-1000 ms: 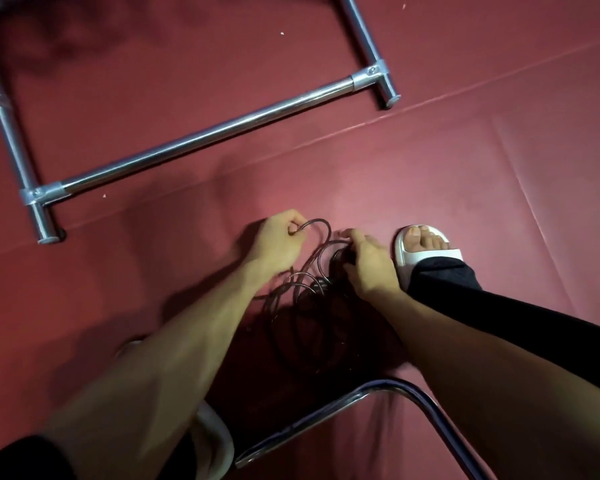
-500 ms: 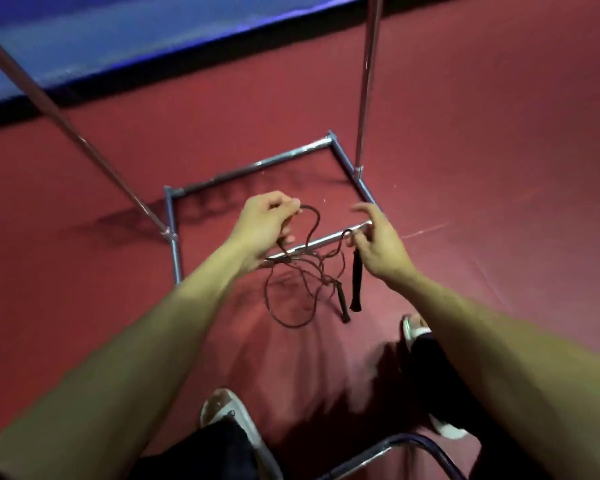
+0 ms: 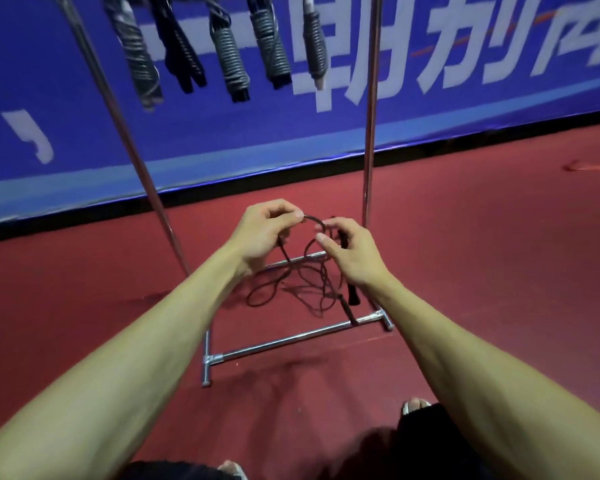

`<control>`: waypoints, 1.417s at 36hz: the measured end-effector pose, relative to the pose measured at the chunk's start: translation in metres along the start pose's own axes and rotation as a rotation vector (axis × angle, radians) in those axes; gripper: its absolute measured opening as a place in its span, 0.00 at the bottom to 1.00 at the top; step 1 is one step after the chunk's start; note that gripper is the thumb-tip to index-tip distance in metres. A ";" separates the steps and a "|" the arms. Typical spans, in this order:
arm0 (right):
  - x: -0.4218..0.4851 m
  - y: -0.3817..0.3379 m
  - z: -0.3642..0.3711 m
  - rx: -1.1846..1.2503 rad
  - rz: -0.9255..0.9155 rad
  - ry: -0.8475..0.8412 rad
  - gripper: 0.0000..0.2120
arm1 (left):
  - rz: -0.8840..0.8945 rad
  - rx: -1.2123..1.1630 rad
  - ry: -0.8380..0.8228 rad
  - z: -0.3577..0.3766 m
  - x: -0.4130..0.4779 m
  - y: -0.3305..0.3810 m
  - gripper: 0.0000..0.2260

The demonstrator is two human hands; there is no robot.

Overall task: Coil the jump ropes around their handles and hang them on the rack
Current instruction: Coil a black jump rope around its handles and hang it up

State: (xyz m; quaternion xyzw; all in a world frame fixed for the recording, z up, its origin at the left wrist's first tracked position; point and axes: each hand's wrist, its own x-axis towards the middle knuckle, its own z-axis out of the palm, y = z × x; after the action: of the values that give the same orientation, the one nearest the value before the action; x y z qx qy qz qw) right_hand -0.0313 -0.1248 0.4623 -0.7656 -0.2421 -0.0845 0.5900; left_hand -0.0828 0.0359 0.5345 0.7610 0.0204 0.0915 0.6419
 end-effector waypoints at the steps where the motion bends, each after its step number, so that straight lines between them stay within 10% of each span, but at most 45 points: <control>1: 0.001 -0.003 0.003 0.008 -0.004 0.002 0.02 | -0.002 0.014 0.013 -0.001 0.000 -0.002 0.13; 10: -0.020 0.006 0.034 0.171 0.204 -0.137 0.10 | 0.094 0.661 0.260 -0.031 0.008 -0.052 0.03; 13: -0.029 0.017 0.056 0.198 0.276 -0.045 0.10 | 0.010 0.416 0.274 -0.016 -0.016 -0.079 0.14; 18: -0.036 0.033 0.082 0.112 0.300 0.001 0.07 | -0.182 -0.078 0.137 0.012 -0.065 -0.136 0.05; 24: -0.033 0.035 0.099 0.236 0.316 -0.048 0.09 | -0.197 -0.009 -0.074 0.005 -0.076 -0.184 0.15; 30: -0.018 0.049 0.098 0.249 0.221 0.044 0.08 | -0.103 0.252 0.170 -0.010 -0.053 -0.190 0.12; 36: -0.018 0.074 0.102 0.359 0.318 -0.053 0.16 | -0.192 -0.522 0.408 -0.020 -0.019 -0.137 0.12; 51: -0.021 0.060 0.097 0.098 0.136 -0.489 0.15 | -0.197 -1.366 0.357 -0.040 0.009 -0.116 0.15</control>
State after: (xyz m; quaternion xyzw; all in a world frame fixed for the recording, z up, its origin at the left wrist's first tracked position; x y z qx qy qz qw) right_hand -0.0370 -0.0497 0.3738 -0.7484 -0.3292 0.1549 0.5546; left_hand -0.0705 0.0963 0.4278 0.1569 0.1321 0.1486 0.9674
